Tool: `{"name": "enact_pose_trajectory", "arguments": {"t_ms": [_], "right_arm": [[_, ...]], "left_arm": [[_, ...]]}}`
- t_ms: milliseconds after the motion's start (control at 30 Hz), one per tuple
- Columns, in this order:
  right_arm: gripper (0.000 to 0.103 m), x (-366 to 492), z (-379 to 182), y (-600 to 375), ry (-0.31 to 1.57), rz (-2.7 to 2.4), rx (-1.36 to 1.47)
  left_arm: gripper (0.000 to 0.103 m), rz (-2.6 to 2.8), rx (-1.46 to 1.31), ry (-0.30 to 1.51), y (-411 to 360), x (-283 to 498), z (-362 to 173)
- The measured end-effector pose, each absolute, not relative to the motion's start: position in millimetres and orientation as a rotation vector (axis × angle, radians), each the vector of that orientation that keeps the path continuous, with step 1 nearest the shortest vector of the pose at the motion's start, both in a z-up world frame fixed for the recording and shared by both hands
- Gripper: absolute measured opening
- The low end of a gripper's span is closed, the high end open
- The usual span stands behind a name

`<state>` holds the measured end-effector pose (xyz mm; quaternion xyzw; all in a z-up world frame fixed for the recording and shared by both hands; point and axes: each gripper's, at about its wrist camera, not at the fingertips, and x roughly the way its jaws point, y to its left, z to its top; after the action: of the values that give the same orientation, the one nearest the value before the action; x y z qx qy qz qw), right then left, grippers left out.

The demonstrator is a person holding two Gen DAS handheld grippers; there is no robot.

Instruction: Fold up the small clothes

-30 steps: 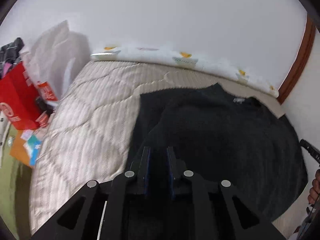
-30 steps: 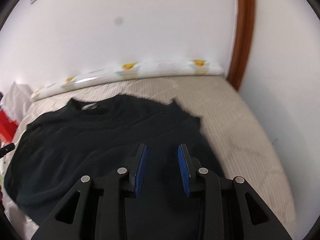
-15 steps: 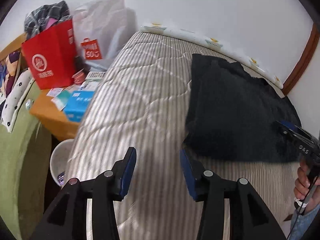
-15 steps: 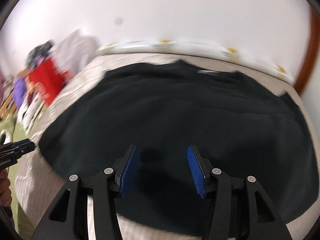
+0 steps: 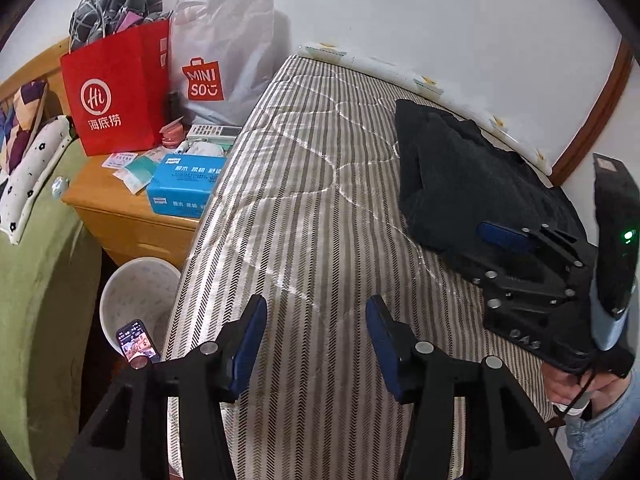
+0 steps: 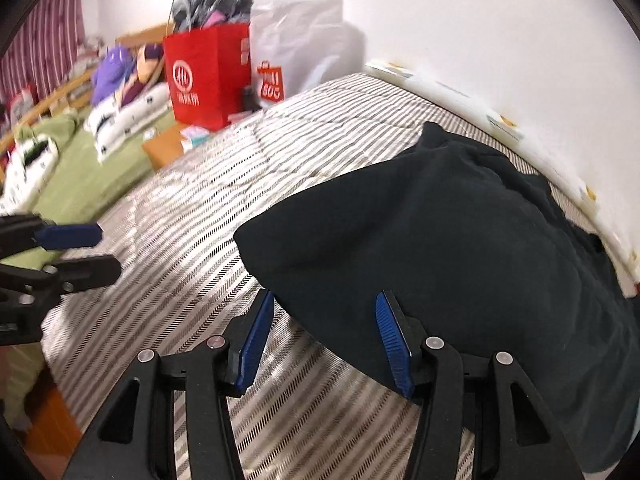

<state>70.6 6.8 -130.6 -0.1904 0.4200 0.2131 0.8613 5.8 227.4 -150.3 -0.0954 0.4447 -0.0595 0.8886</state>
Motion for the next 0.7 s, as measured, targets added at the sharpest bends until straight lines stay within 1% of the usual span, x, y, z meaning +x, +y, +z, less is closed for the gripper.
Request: {"name": "enact_pose_trajectory", "arguments": {"t_ms": [267,333,400,433,467,567,700], "right_arm": [[0.052,83.2,-145.9,22.4,0.842,0.376,-0.477],[0.046,88.6,-146.6,24.4,0.834,0.351,-0.471],[0.024,92.5,-146.4,27.4,0.811,0.297,-0.493],[0.017,92.7,-143.9,27.3,0.800,0.301,-0.489],[0.013,94.0,-139.8,23.7,0.799,0.308,-0.471],[0.011,100.3,-122.5,3.8,0.808,0.346,-0.346],[0.010,99.4,-81.0,-39.3,0.738,0.329,-0.184]], "left_arm": [[0.049,-0.147,-0.225,0.935,230.1,11.6,-159.3],[0.049,-0.152,-0.229,0.937,229.1,12.9,-159.9],[0.049,-0.156,-0.229,0.940,226.9,14.3,-160.4],[0.049,-0.158,-0.226,0.941,225.5,15.1,-160.5],[0.049,-0.158,-0.222,0.944,223.4,16.2,-160.5],[0.049,-0.164,-0.207,0.948,212.8,19.2,-159.3],[0.049,-0.183,-0.190,0.951,190.9,26.1,-155.7]]}}
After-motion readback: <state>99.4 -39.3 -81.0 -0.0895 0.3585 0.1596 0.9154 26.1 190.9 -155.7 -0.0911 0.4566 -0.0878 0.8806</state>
